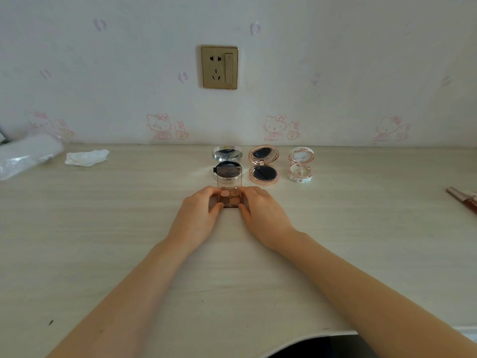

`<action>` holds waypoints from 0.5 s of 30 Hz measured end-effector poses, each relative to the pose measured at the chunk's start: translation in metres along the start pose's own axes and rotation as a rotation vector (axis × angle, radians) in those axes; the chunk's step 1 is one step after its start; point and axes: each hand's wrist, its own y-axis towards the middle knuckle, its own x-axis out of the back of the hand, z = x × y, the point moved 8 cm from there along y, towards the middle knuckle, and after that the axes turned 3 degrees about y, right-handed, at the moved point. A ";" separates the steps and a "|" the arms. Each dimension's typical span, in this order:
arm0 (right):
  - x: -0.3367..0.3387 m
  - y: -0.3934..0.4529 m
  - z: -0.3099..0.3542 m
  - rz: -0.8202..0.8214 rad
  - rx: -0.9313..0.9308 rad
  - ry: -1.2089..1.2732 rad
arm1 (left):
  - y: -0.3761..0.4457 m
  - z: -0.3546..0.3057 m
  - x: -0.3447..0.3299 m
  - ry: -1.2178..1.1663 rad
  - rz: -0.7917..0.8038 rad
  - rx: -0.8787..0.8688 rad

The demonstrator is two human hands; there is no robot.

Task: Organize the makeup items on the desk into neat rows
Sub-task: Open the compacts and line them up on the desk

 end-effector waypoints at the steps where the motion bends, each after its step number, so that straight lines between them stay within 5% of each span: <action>1: 0.000 0.000 0.000 -0.003 -0.001 0.000 | 0.000 0.000 0.000 0.000 -0.001 0.002; 15: 0.017 -0.027 -0.017 0.037 -0.046 0.005 | -0.012 -0.013 0.017 0.148 -0.034 -0.006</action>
